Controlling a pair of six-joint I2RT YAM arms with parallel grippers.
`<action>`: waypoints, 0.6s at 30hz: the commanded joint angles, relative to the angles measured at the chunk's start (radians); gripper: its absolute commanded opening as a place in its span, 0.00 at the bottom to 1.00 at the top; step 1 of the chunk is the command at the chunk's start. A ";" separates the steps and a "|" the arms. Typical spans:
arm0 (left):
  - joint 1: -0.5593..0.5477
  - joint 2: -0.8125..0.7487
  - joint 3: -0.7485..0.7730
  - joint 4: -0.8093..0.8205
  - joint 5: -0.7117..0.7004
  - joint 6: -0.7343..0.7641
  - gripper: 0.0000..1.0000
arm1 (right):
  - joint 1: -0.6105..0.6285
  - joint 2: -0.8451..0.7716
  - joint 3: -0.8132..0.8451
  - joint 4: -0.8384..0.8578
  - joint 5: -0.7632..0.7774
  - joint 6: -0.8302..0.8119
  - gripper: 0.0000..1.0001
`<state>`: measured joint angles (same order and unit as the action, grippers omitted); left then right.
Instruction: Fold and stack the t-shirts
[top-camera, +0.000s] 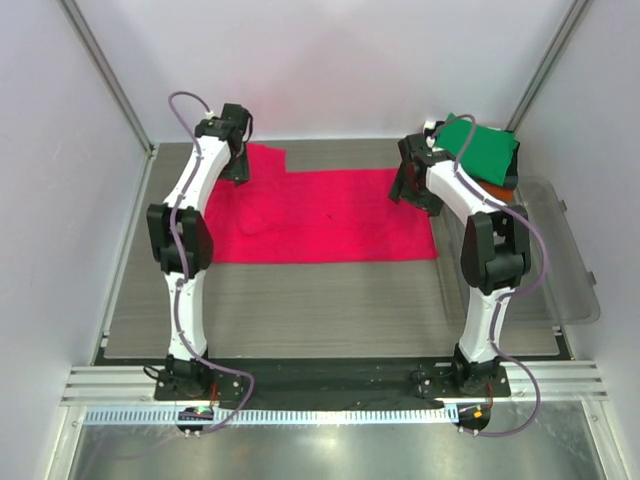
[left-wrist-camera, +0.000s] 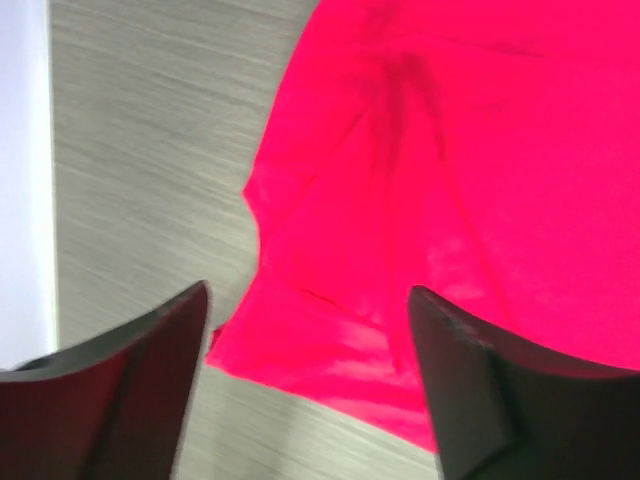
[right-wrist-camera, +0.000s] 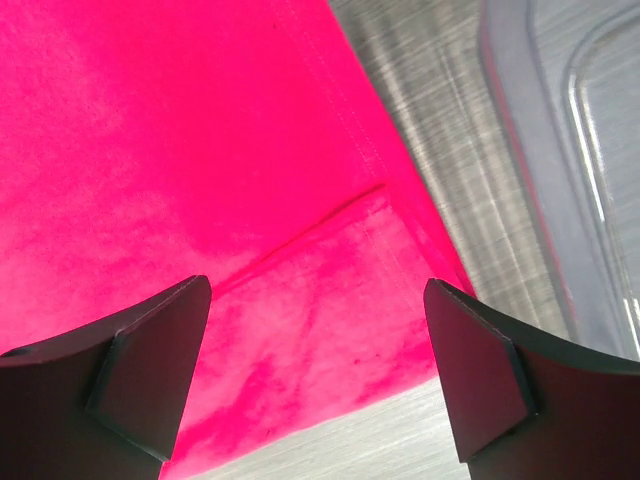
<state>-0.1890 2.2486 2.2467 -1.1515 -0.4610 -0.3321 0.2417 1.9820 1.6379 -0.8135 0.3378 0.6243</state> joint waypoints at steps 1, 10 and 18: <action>0.006 -0.148 -0.059 -0.021 -0.050 -0.019 0.85 | 0.002 -0.082 0.033 -0.059 0.021 -0.018 0.95; 0.242 -0.667 -0.841 0.287 0.277 -0.221 0.81 | 0.044 -0.428 -0.445 0.106 -0.147 0.020 0.94; 0.433 -0.819 -1.262 0.545 0.524 -0.352 0.80 | 0.044 -0.572 -0.737 0.237 -0.178 0.069 0.92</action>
<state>0.2440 1.4296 1.0134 -0.7826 -0.0914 -0.6098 0.2882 1.4281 0.9321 -0.6720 0.1680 0.6655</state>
